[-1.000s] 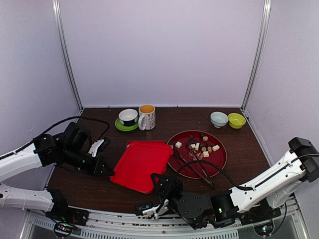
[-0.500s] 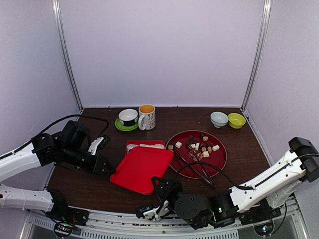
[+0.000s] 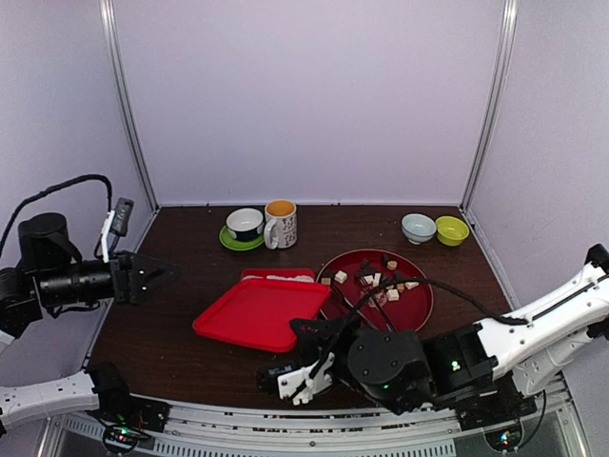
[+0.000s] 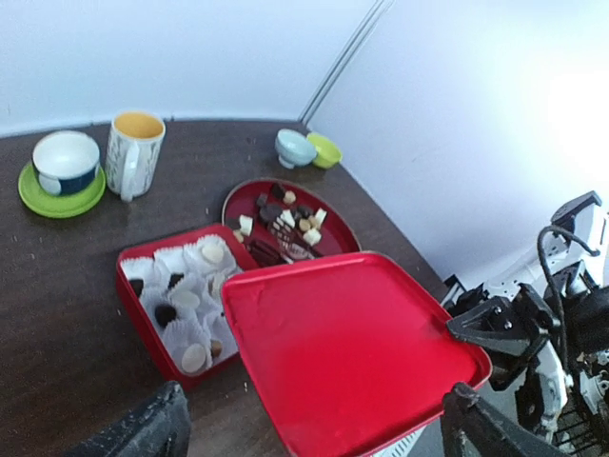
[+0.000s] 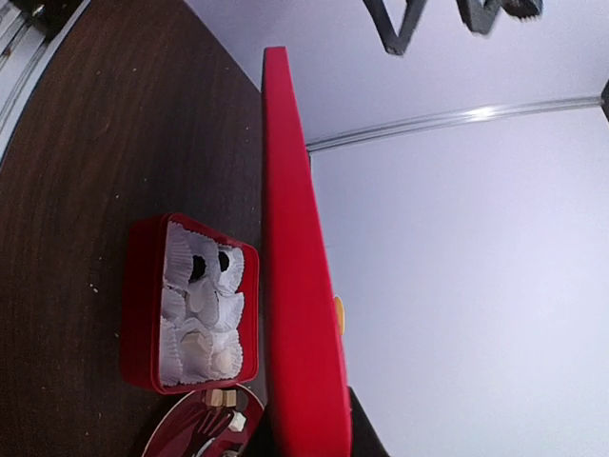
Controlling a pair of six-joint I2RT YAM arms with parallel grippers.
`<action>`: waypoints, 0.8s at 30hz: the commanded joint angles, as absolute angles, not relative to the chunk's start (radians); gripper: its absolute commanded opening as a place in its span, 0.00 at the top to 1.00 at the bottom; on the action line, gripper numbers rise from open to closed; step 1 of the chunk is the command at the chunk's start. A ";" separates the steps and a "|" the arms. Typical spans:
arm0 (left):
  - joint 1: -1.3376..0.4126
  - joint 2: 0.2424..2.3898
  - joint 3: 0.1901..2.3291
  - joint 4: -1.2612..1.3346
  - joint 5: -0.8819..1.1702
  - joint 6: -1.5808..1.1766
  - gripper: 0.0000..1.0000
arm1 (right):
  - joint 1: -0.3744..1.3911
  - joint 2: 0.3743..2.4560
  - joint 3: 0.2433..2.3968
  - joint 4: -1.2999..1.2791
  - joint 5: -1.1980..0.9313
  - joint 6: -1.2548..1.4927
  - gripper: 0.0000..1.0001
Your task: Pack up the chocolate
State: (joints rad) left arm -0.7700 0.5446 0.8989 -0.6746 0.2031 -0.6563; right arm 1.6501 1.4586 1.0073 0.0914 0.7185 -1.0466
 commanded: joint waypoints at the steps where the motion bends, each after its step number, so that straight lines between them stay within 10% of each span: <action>1: -0.775 0.467 0.932 -0.613 0.137 -0.570 0.04 | 1.581 1.360 1.088 -0.110 0.579 -0.711 1.00; 24: -0.773 0.704 0.850 -0.354 0.090 -0.452 0.03 | 1.048 1.231 1.170 -0.230 -0.409 0.304 1.00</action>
